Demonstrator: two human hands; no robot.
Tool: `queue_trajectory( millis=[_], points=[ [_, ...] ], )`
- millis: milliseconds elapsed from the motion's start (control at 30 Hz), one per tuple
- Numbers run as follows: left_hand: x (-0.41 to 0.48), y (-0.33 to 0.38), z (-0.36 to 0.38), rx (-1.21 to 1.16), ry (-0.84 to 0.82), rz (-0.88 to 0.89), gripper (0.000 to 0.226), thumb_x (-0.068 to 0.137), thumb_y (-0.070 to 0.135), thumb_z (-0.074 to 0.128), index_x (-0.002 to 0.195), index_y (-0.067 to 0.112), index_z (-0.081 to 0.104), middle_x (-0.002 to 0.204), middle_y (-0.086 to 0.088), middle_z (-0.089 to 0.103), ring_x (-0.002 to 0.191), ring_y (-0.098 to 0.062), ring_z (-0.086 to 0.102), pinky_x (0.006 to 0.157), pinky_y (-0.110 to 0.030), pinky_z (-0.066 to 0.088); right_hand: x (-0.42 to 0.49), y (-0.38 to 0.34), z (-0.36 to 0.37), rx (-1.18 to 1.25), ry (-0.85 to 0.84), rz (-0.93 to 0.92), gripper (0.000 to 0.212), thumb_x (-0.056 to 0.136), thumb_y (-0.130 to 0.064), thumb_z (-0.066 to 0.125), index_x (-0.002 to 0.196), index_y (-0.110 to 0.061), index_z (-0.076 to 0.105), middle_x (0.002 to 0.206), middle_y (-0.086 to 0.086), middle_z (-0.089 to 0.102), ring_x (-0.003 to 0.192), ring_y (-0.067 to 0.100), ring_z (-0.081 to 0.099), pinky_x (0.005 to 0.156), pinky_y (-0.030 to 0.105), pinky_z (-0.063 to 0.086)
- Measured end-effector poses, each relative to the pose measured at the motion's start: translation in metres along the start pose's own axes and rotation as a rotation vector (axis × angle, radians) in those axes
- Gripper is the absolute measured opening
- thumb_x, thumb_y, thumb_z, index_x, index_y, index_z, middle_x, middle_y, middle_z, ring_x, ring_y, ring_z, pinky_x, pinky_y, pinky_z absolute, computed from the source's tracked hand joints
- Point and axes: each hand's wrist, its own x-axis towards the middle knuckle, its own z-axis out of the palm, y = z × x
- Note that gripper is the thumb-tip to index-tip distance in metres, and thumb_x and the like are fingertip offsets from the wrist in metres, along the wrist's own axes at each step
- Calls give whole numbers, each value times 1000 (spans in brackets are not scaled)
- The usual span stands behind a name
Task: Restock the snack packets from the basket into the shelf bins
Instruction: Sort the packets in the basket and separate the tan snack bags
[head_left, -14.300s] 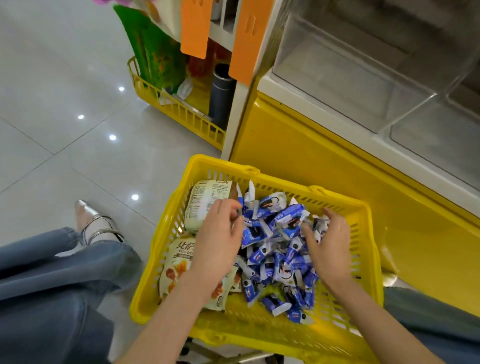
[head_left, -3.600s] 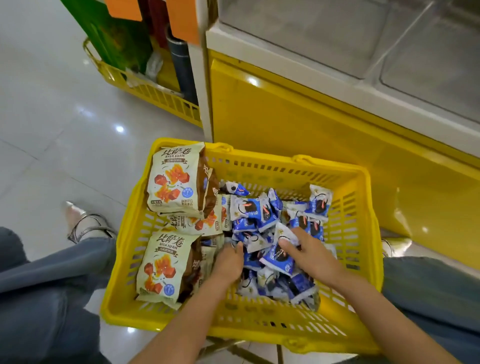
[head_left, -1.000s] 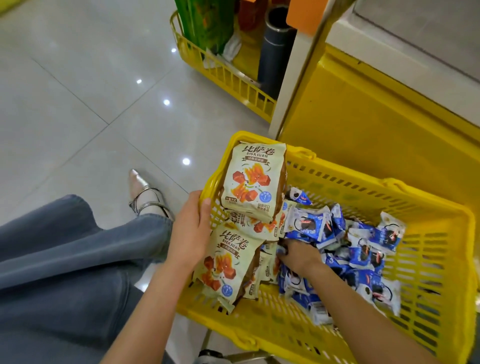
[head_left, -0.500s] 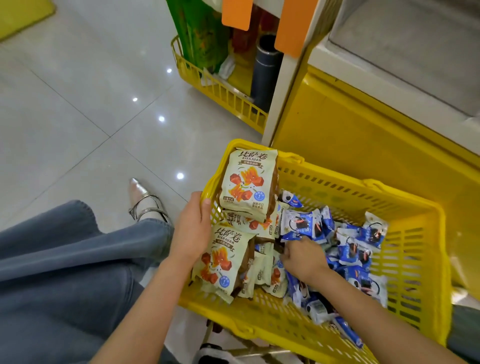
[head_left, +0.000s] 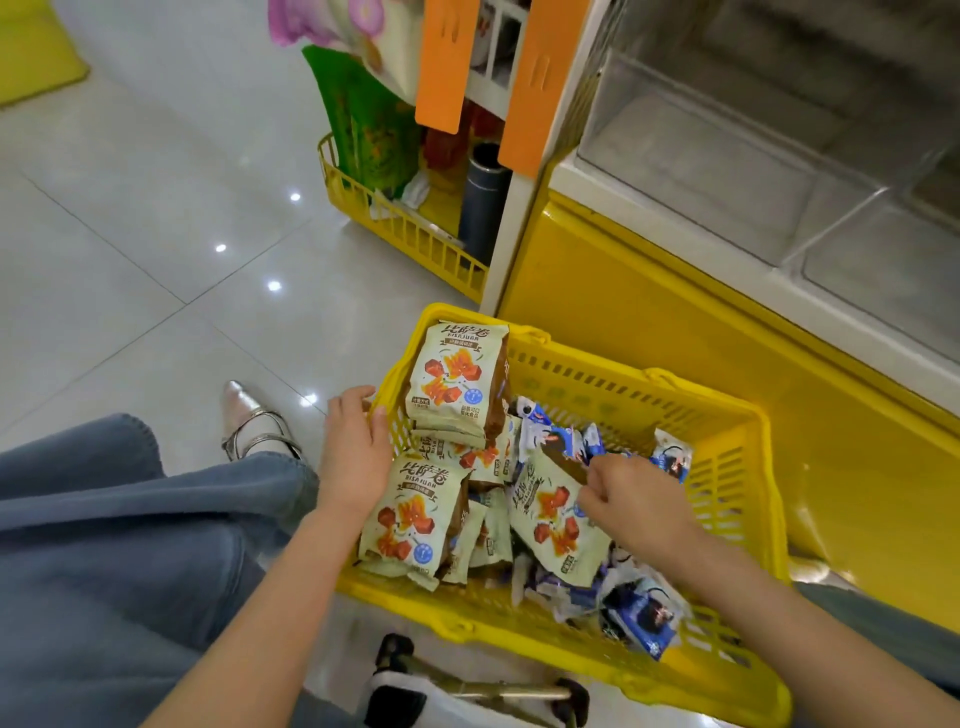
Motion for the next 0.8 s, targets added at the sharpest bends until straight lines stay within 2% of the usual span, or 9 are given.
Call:
queue_trajectory(
  millis=[67, 133, 233, 300, 367, 467, 600, 733, 800],
  points=[
    [-12, 10, -6, -17, 152, 51, 25, 96, 16, 41, 119, 11, 49, 107, -3, 46, 99, -19, 51, 86, -37, 45, -11, 3, -17, 115, 104, 9, 21, 91, -24, 52, 74, -12, 54, 72, 1, 61, 55, 8, 47, 46, 20, 28],
    [-27, 25, -12, -111, 159, 90, 16, 96, 19, 41, 109, 18, 49, 99, 4, 50, 86, -12, 53, 71, -26, 43, -21, 1, -29, 326, 180, 21, 23, 91, -25, 55, 71, -13, 55, 72, -1, 62, 56, 8, 49, 48, 20, 32],
    [-51, 52, -18, -406, -205, -64, 15, 94, 41, 44, 103, 29, 46, 98, 15, 57, 90, -1, 56, 66, -15, 41, -37, -16, -32, 702, 262, 41, 27, 92, -19, 56, 66, -15, 50, 65, -5, 54, 59, 3, 47, 55, 15, 36],
    [-63, 64, -23, -738, -499, -274, 32, 83, 51, 54, 109, 35, 44, 103, 12, 63, 93, -10, 64, 75, -27, 51, -46, -32, -26, 863, 252, 34, 28, 92, -17, 54, 66, -13, 46, 62, -9, 45, 54, -2, 40, 54, 10, 34],
    [-66, 65, -26, -903, -521, -358, 49, 74, 42, 67, 114, 37, 41, 102, 9, 67, 89, -14, 69, 73, -33, 56, -51, -45, -17, 938, 181, 17, 26, 92, -19, 54, 69, -13, 43, 64, -9, 42, 54, -4, 40, 56, 8, 34],
    [-58, 59, -37, -795, -388, -230, 60, 78, 18, 72, 122, 40, 37, 109, 6, 61, 87, -16, 69, 63, -30, 57, -50, -60, -8, 1136, -53, 76, 19, 90, -30, 58, 94, -17, 45, 91, -5, 58, 73, -6, 57, 67, 11, 46],
    [-51, 42, -46, -607, -582, 21, 52, 85, 22, 64, 123, 49, 41, 120, 9, 57, 95, -8, 66, 70, -28, 57, -34, -82, 3, 1300, -238, 186, 56, 84, -42, 63, 126, -24, 31, 115, -7, 59, 96, 6, 65, 86, 28, 55],
    [-47, 9, -45, -148, -173, 154, 39, 96, 31, 43, 134, 25, 43, 124, 2, 47, 113, -9, 47, 97, -29, 39, -13, -102, 29, 1208, -147, 158, 48, 86, -35, 63, 123, -20, 35, 110, -5, 58, 98, 11, 62, 85, 28, 54],
    [-43, -7, -44, -106, -101, 58, 35, 98, 25, 39, 132, 16, 46, 123, -2, 48, 114, -15, 46, 96, -28, 36, -3, -109, 42, 1169, -115, 199, 50, 89, -32, 61, 127, -14, 34, 120, 4, 58, 104, 18, 61, 90, 35, 53]
  ],
)
